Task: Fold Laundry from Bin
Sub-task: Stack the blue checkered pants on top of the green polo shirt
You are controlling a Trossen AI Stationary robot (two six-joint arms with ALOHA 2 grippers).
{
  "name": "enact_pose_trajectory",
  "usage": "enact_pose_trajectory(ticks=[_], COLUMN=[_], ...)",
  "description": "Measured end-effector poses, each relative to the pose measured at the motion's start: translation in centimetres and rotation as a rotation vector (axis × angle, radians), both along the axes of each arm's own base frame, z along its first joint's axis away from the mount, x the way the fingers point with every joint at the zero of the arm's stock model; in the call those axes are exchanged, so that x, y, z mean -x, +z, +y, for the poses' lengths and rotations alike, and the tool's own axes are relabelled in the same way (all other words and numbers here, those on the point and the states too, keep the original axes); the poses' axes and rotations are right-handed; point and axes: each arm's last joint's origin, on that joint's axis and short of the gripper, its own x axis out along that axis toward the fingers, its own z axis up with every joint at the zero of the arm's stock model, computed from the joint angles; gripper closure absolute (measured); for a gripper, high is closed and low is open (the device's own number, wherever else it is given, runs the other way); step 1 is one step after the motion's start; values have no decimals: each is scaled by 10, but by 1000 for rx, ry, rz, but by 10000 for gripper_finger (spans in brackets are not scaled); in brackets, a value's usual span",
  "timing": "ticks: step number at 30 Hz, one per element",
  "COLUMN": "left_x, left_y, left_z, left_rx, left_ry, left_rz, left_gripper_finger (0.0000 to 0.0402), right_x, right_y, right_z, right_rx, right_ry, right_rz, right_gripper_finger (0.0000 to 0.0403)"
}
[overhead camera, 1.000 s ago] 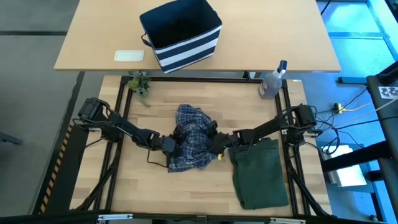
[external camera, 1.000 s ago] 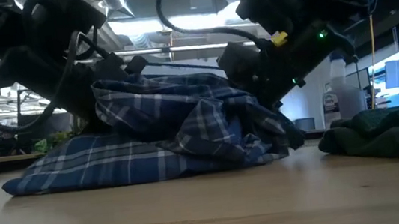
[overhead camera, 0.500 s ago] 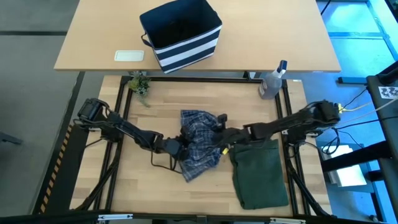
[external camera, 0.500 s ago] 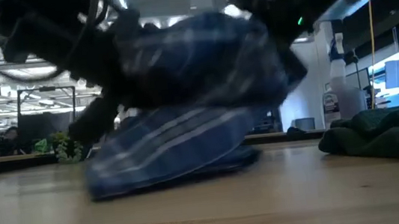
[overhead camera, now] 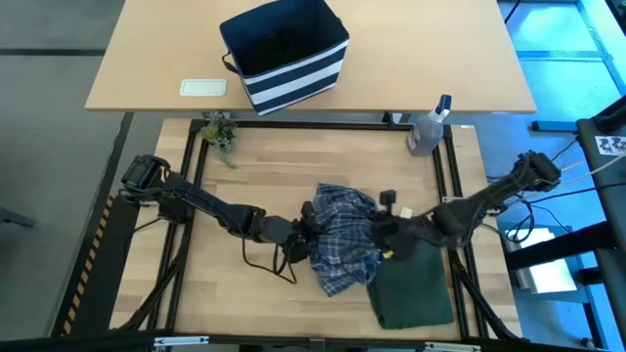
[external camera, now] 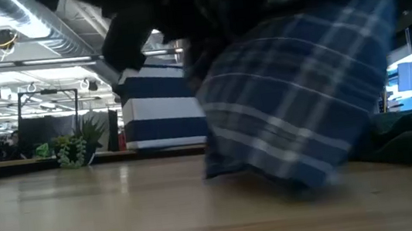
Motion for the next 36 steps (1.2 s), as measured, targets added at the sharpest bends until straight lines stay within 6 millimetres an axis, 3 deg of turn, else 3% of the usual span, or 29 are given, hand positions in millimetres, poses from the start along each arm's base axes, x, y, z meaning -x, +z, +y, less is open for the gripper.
enact_pose_trajectory(ticks=[8, 12, 20, 26, 36], left_x=[-13, -17, -26, -29, -9], left_y=[25, 35, 33, 26, 50], left_z=[-1, -3, -9, -10, -9], left_rx=[64, 84, 121, 98, 50], left_ry=[-99, -139, -253, -180, 4], left_rz=[-69, -98, -78, -57, -59], left_gripper_finger=[394, 375, 368, 337, 273], right_x=[33, 46, 69, 77, 81], right_y=[23, 31, 33, 29, 27], right_z=[25, 33, 35, 32, 33], right_rx=[-4, -21, -71, -147, -274], right_ry=[-84, -103, -193, -252, -276], right_rz=[23, 21, 73, 176, 314], right_gripper_finger=[390, 390, 390, 390, 390])
